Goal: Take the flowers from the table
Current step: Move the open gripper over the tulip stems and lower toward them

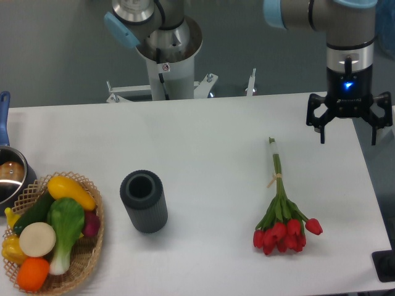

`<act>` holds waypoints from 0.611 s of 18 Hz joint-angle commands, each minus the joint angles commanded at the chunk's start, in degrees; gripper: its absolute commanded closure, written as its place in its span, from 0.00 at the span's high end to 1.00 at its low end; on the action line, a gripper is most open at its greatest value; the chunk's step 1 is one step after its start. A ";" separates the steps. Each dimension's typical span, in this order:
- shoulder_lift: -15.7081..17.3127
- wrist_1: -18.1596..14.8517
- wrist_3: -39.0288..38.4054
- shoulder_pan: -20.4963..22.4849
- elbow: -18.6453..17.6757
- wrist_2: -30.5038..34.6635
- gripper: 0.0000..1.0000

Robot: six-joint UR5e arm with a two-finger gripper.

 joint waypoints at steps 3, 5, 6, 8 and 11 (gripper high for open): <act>0.17 -0.17 0.00 0.00 0.00 0.09 1.00; 0.35 -0.44 0.18 -0.09 -0.70 0.26 1.00; 0.44 -0.44 0.18 -0.26 -1.14 0.35 1.00; 0.70 -0.35 -0.08 -0.26 -2.11 0.44 1.00; 0.88 -0.35 -0.17 -0.26 -4.03 0.44 1.00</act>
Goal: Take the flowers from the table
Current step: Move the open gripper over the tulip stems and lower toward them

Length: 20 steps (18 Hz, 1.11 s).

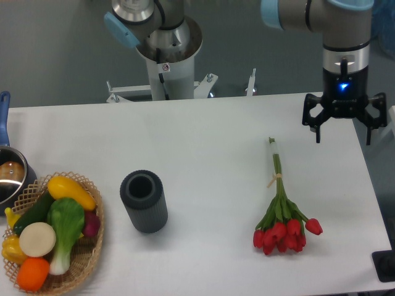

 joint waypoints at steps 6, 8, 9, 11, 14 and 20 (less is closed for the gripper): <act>0.00 0.26 -5.70 -0.26 -3.17 -0.53 1.00; -0.26 0.26 -6.94 -0.61 -4.13 -0.53 1.00; -0.26 0.35 -7.20 -0.70 -5.18 -0.53 1.00; -0.35 0.44 -8.08 -0.88 -7.64 -0.53 1.00; -0.61 0.53 -8.26 -0.97 -9.23 -0.70 1.00; -4.04 1.05 -12.74 -1.23 -9.15 -1.85 1.00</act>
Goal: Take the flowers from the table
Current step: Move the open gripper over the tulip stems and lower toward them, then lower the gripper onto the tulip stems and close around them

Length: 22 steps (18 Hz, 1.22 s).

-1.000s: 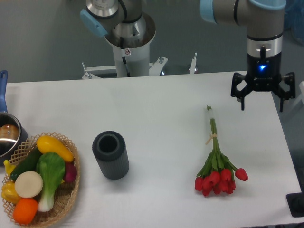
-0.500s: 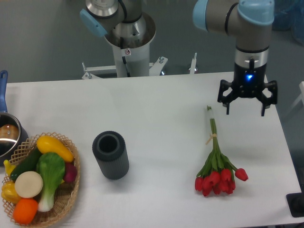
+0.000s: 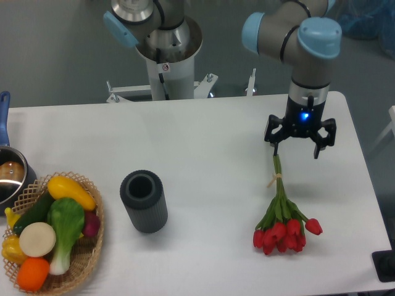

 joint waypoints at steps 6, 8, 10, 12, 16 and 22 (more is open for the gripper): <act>-3.52 0.44 -1.94 0.00 0.09 -0.09 1.00; -4.66 0.44 -1.68 0.00 0.35 0.00 1.00; -5.36 0.35 -1.33 0.00 0.35 0.00 1.00; -5.63 0.44 -1.24 0.00 -0.17 0.00 1.00; -7.56 0.70 -1.33 -0.09 -0.09 0.00 1.00; -9.49 0.97 -1.24 -0.88 0.53 0.09 1.00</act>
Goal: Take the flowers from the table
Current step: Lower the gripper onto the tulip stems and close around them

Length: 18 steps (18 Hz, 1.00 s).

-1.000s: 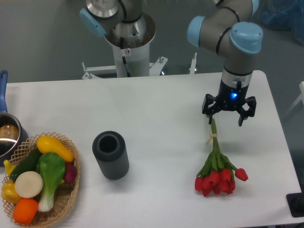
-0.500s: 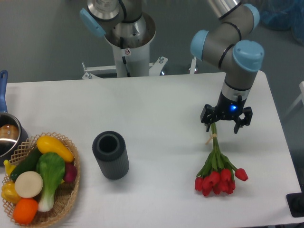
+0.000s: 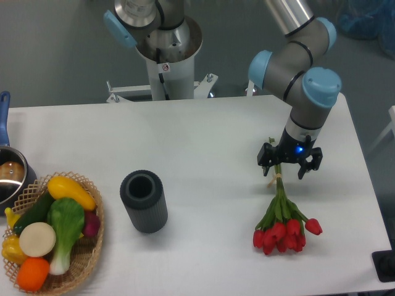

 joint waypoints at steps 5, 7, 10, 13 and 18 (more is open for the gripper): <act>-1.67 1.14 0.52 -0.52 0.62 0.09 1.00; -2.29 1.41 2.28 -0.70 0.53 0.26 1.00; -2.73 1.50 3.07 -1.14 0.62 0.35 1.00; -3.25 2.55 3.95 -1.41 0.27 0.35 1.00; -3.69 2.64 3.96 -1.41 0.18 0.35 1.00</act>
